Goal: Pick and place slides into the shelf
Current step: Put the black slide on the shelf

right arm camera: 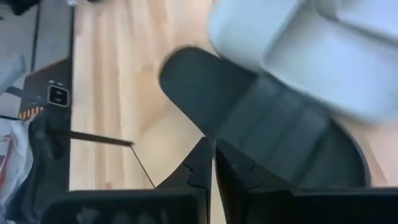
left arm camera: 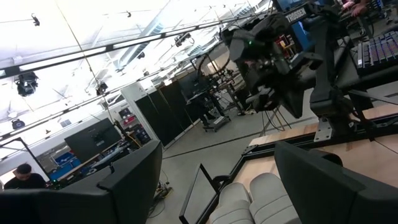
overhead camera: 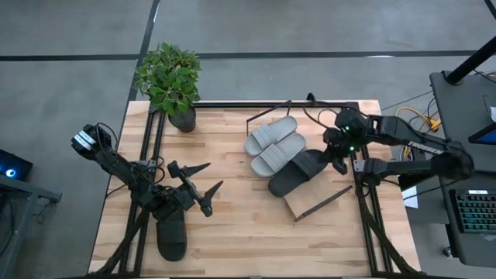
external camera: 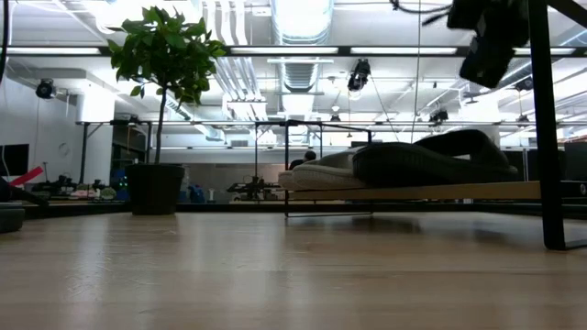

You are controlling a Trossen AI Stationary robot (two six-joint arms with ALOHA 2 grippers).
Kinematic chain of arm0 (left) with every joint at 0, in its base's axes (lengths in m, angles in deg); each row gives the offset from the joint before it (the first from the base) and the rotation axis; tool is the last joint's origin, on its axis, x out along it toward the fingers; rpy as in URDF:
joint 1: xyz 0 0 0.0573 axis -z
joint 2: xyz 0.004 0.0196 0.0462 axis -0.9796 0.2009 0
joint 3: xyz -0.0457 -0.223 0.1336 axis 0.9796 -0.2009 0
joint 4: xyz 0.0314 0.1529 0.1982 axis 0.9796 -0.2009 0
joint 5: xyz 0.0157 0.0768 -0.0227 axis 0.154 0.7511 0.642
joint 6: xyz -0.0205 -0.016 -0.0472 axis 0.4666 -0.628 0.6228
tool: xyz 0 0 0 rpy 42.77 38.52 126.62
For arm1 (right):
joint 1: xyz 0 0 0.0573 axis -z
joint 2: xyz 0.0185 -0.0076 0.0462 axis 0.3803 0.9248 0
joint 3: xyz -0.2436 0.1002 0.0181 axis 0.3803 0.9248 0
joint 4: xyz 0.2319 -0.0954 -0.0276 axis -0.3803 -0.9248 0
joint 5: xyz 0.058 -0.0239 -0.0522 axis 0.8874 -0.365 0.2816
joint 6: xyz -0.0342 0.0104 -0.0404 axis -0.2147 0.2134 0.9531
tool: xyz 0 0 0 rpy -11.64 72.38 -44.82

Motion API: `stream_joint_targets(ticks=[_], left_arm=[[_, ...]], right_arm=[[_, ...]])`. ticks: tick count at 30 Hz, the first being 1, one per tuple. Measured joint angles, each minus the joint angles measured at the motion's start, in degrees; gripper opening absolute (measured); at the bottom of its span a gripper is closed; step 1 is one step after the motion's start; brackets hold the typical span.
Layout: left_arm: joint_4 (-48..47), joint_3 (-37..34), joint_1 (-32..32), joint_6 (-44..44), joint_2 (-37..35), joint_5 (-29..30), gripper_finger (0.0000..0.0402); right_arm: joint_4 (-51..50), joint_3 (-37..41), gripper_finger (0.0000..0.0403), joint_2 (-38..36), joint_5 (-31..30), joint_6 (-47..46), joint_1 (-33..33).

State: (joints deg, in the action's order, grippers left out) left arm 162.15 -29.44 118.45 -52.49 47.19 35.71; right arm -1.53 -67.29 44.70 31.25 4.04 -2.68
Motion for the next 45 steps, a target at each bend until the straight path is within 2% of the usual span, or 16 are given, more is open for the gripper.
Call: stream_joint_targets(ticks=[8, 16, 27, 32, 36, 38, 43, 45], left_arm=[[0.0, 0.0, 0.0, 0.0, 0.0, 0.0, 0.0295], [0.0, 0.0, 0.1, 0.5, 0.0, 0.0, 0.0295], [-0.1, 0.0, 0.8, 4.6, 0.0, 0.7, 0.0295], [-0.1, 0.0, 2.0, 6.1, 0.0, 1.1, 0.0295], [-0.1, 0.0, 3.4, 6.3, 0.0, 1.5, 0.0295], [-0.2, 0.2, 4.4, 6.3, 0.0, 3.3, 0.0295], [-1.5, 2.8, 7.6, 4.2, 0.0, 15.2, 0.0295], [-2.9, 3.5, 8.7, 4.5, 0.1, 17.5, 0.0295]], right_arm=[[15.7, 0.0, 0.0009, -0.3, -1.3, 0.3, -10.1], [33.1, 0.0, 0.0009, -0.1, -12.7, 5.2, -22.3], [47.0, 1.4, 0.0009, 5.1, -31.2, 11.0, -40.2], [52.4, 2.1, 0.0009, 11.0, -37.6, 12.9, -44.9], [55.3, 2.2, 0.0009, 15.4, -38.8, 13.9, -46.2], [56.4, 2.2, 0.0009, 17.0, -38.8, 14.0, -46.3], [57.1, 2.2, 0.0009, 18.3, -40.2, 17.1, -46.3], [57.8, 2.1, 0.0009, 18.0, -40.3, 17.7, -46.3]])
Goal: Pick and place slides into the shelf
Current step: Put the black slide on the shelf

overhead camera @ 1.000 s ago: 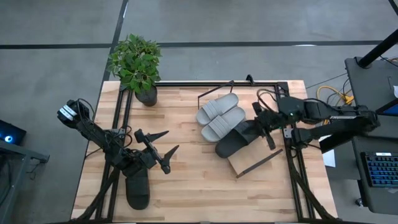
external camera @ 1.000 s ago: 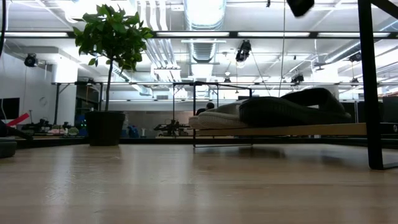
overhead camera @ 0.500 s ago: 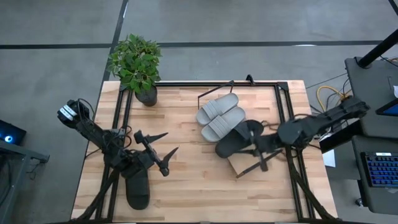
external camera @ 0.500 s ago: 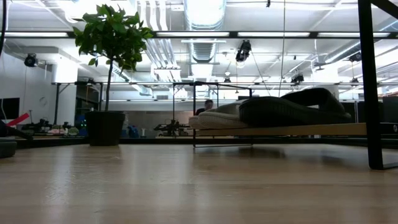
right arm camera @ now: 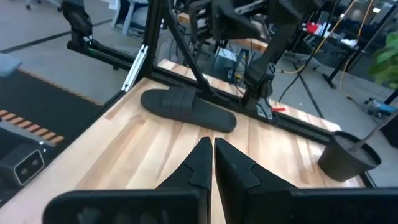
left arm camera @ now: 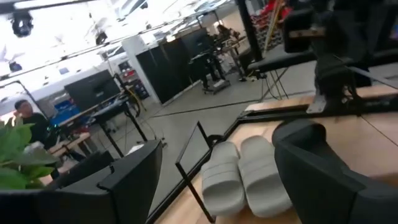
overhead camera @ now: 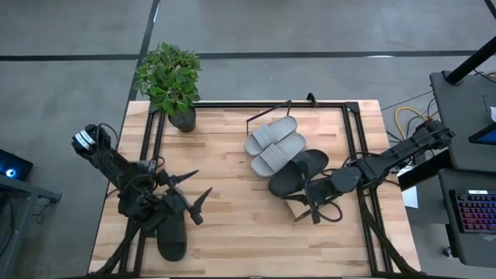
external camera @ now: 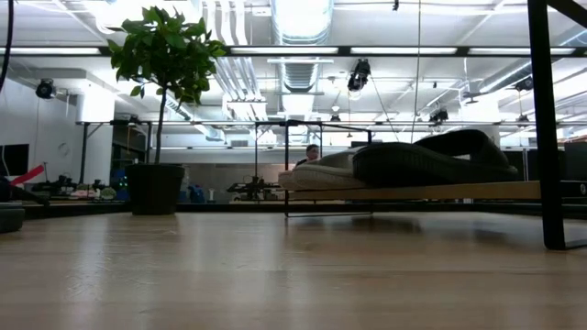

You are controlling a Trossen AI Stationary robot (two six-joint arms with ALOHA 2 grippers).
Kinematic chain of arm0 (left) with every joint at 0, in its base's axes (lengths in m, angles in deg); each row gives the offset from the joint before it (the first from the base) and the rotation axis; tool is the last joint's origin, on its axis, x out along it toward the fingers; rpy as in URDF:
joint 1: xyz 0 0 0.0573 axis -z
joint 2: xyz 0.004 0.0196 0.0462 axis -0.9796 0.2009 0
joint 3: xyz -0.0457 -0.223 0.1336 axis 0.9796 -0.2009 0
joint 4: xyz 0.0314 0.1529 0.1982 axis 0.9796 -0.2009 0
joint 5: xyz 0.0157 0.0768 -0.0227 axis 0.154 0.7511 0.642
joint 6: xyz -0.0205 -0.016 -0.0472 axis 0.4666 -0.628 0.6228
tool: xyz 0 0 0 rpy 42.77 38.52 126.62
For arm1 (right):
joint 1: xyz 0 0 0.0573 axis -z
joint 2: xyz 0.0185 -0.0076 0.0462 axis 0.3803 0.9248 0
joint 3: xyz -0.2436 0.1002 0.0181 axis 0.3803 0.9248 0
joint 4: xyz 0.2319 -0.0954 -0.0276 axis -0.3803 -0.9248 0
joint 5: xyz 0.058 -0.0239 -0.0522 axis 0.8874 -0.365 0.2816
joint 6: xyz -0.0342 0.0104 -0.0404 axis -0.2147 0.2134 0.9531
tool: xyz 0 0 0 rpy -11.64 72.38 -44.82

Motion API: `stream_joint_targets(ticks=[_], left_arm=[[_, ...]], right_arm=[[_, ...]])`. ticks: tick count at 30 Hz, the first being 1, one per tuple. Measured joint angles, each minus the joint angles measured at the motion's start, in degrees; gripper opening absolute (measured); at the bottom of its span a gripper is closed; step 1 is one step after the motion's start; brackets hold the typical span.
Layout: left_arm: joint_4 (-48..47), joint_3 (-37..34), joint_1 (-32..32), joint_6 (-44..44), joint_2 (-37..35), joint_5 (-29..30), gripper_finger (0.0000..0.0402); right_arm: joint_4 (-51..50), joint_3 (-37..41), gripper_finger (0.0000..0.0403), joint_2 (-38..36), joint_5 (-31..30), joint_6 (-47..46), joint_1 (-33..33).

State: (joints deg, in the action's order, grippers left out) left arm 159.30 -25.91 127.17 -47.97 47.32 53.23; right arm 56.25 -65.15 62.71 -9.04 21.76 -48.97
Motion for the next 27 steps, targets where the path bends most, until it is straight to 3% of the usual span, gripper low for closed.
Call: stream_joint_targets(ticks=[8, 12, 14, 17, 23, 25, 27], left_arm=[[-0.3, 0.2, 1.2, 1.0, 0.1, -1.2, 0.0295], [-1.1, 0.2, 1.7, 4.7, 0.3, -7.8, 0.0295], [-4.7, 0.6, 2.1, 7.8, 0.2, -14.1, 0.0295], [-13.2, 2.1, 2.4, 14.2, -0.4, -28.0, 0.0295], [-44.4, 11.0, -0.2, 34.4, -1.0, -56.2, 0.0295], [-56.6, 14.7, -1.5, 43.6, -0.5, -62.0, 0.0295], [-67.0, 17.6, -2.6, 52.9, 0.6, -63.5, 0.0295]], right_arm=[[-0.3, 0.0, 0.0009, -1.4, 0.0, -1.2, 0.0], [-0.3, 0.0, 0.0009, -1.4, 0.1, -1.3, 0.0], [-0.3, 0.0, 0.0009, -1.4, 0.1, -1.4, 0.0], [-0.3, 0.0, 0.0009, -1.4, 0.1, -1.3, 0.0], [-0.3, 0.0, 0.0009, -1.4, 0.2, -1.4, 0.0], [-0.4, 0.0, 0.0009, -1.4, 0.2, -1.4, 0.0], [-0.6, 0.0, 0.0009, -1.4, 0.2, -1.4, 0.0]])
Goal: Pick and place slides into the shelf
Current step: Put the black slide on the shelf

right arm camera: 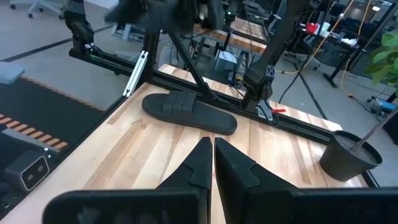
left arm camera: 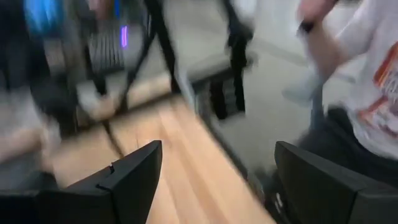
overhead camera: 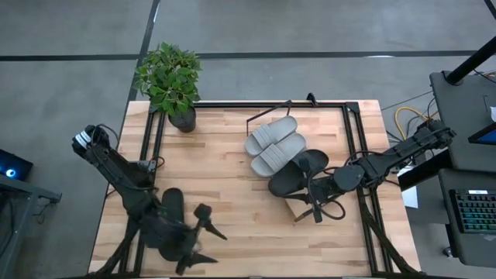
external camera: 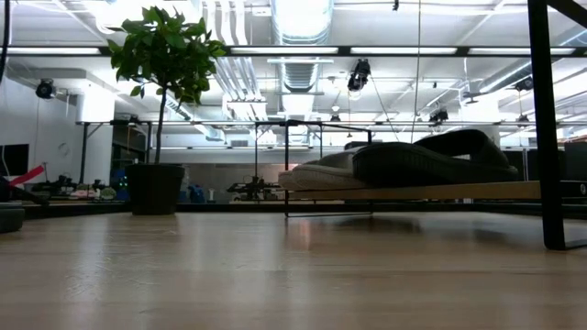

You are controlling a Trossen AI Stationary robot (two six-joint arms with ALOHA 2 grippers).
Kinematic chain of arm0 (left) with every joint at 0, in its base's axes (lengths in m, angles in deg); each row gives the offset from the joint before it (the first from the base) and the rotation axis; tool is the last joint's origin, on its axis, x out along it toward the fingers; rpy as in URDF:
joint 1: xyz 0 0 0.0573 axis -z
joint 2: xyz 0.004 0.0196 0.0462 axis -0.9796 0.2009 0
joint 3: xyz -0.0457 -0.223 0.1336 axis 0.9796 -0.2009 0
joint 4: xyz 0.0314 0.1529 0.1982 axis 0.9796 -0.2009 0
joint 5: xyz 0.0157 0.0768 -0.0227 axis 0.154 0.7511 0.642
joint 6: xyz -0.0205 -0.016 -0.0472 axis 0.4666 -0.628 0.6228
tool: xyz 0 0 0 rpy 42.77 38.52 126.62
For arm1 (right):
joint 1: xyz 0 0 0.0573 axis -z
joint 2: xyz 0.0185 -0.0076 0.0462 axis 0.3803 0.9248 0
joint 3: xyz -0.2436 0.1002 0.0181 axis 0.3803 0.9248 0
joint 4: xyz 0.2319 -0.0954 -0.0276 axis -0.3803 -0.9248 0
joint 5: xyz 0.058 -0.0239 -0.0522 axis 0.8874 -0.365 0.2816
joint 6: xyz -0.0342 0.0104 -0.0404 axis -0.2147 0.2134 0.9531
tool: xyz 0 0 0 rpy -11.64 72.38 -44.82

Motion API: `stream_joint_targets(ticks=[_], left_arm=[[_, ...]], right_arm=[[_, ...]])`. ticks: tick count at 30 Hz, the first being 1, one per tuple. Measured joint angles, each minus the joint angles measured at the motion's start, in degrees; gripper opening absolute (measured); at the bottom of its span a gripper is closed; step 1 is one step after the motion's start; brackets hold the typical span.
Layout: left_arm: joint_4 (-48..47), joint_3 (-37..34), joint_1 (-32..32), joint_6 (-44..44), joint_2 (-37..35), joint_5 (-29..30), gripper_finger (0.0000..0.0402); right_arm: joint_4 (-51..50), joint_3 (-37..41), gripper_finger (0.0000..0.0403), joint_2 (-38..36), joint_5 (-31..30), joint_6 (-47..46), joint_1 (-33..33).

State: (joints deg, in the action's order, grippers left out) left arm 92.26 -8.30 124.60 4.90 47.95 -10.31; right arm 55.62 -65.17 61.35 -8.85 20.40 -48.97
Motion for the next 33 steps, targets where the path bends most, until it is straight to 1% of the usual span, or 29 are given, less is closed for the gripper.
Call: stream_joint_targets(ticks=[4, 9, 12, 15, 16, 18, 21, 24, 26, 28, 33], left_arm=[[-15.8, 3.4, -1.7, 19.8, 1.2, 2.1, 0.0295], [-36.1, 6.2, -2.4, 49.1, 1.0, 1.5, 0.0295], [-45.9, 6.6, -2.4, 63.4, 0.8, -3.3, 0.0295], [-55.1, 6.2, -2.4, 73.5, 0.8, -10.1, 0.0295], [-58.0, 6.2, -2.4, 76.2, 0.9, -11.5, 0.0295], [-62.6, 6.2, -2.3, 79.2, 1.1, -13.3, 0.0295], [-68.3, 6.2, -2.3, 79.2, 1.1, -14.2, 0.0295], [-71.8, 6.0, -2.3, 79.4, 1.1, -14.9, 0.0295], [-71.7, 5.2, -2.3, 80.1, 1.1, -16.8, 0.0295], [-71.0, 3.8, -2.3, 82.2, 1.1, -20.1, 0.0295], [-65.9, -2.4, -2.2, 82.2, 1.1, -26.3, 0.0295]], right_arm=[[-0.2, 0.0, 0.0009, 0.0, 0.4, 0.0, 0.0], [-0.3, 0.0, 0.0009, 0.0, 0.4, 0.0, 0.0], [-0.7, 0.0, 0.0009, 0.0, 0.4, 0.0, 0.0], [-1.3, 0.0, 0.0009, 0.0, 0.4, 0.0, 0.0], [-1.5, 0.0, 0.0009, 0.0, 0.4, 0.0, 0.0], [-1.8, 0.0, 0.0009, 0.0, 0.4, 0.0, 0.0], [-1.8, 0.0, 0.0009, 0.0, 0.5, 0.0, 0.0], [-1.9, 0.0, 0.0009, 0.0, 0.5, 0.0, 0.0], [-1.9, 0.0, 0.0009, 0.0, 0.5, 0.0, 0.0], [-2.1, 0.0, 0.0009, 0.0, 0.5, 0.0, 0.0], [-2.3, 0.0, 0.0009, 0.0, 0.5, 0.0, 0.0]])
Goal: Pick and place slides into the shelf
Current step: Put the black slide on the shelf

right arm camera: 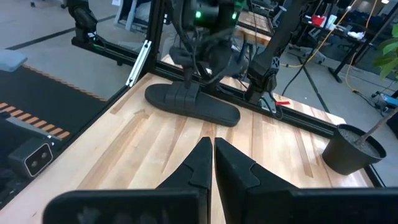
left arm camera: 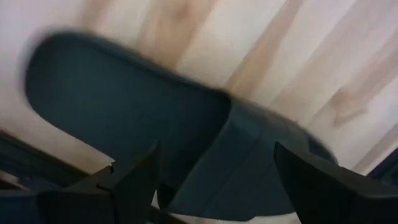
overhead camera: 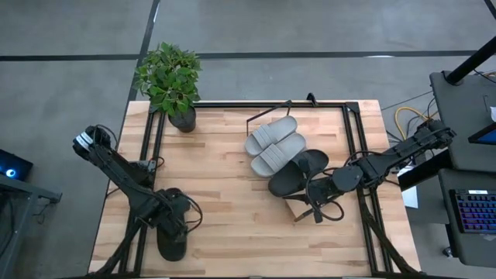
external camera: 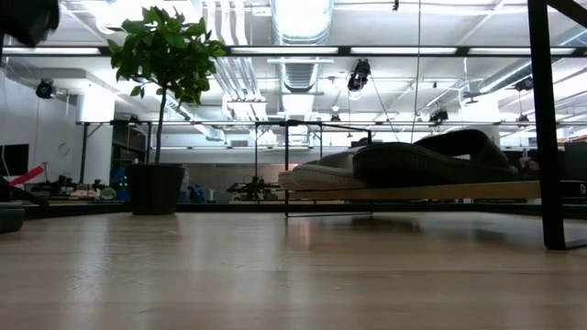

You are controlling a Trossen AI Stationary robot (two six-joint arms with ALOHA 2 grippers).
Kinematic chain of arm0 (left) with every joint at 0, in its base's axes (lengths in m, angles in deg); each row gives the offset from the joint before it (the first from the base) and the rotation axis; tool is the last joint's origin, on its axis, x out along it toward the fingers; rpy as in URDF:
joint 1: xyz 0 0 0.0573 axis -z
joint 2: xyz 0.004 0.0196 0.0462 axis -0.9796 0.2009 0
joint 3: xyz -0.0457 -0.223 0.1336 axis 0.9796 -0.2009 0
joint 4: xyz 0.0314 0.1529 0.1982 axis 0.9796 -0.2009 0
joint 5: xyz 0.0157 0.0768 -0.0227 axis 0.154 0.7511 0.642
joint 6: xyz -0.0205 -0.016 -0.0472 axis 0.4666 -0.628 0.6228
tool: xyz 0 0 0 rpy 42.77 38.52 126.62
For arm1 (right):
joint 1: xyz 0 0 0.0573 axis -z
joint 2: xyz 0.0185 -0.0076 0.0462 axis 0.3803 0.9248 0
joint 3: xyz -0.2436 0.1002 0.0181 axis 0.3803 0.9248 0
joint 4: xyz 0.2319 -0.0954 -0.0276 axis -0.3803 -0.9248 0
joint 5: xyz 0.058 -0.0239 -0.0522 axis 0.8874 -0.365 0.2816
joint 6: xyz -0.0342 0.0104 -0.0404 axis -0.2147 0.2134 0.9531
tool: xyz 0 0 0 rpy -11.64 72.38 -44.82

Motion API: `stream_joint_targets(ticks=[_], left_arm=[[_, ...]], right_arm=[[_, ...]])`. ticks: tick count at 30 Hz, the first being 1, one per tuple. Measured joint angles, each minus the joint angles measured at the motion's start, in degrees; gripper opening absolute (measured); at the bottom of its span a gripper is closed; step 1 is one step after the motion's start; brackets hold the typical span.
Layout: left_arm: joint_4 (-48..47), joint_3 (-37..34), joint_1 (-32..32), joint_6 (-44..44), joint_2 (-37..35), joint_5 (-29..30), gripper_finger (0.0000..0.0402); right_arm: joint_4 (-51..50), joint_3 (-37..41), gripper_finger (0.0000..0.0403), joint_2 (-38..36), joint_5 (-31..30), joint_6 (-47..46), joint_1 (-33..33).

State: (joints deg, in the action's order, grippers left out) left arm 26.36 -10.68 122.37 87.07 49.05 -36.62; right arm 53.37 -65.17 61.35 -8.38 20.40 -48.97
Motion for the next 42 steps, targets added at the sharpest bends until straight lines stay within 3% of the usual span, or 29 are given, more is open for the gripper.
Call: stream_joint_targets(ticks=[4, 12, 17, 26, 35, 42], left_arm=[[6.9, -4.6, 0.0, -1.2, 0.0, -4.6, 0.0295], [16.3, -10.3, 0.0, -3.1, -0.5, -7.5, 0.0292], [19.2, -11.6, 0.0, -5.0, -2.0, -7.5, 0.027], [21.0, -12.9, 0.0, -8.1, -2.6, -7.9, 0.0172], [22.6, -13.0, -0.1, -9.5, -2.8, -8.0, 0.002], [28.5, -12.8, -0.1, -16.0, -3.7, -2.5, 0.0002]], right_arm=[[0.0, 0.0, 0.0009, 0.0, 0.0, 0.0, 0.0], [0.0, 0.0, 0.0009, 0.0, 0.0, 0.0, 0.0], [0.0, 0.0, 0.0009, 0.0, 0.0, 0.0, 0.0], [0.0, 0.0, 0.0009, 0.0, 0.0, 0.0, 0.0], [0.0, 0.0, 0.0009, 0.0, 0.0, 0.0, 0.0], [0.0, 0.0, 0.0009, 0.0, 0.0, 0.0, 0.0]])
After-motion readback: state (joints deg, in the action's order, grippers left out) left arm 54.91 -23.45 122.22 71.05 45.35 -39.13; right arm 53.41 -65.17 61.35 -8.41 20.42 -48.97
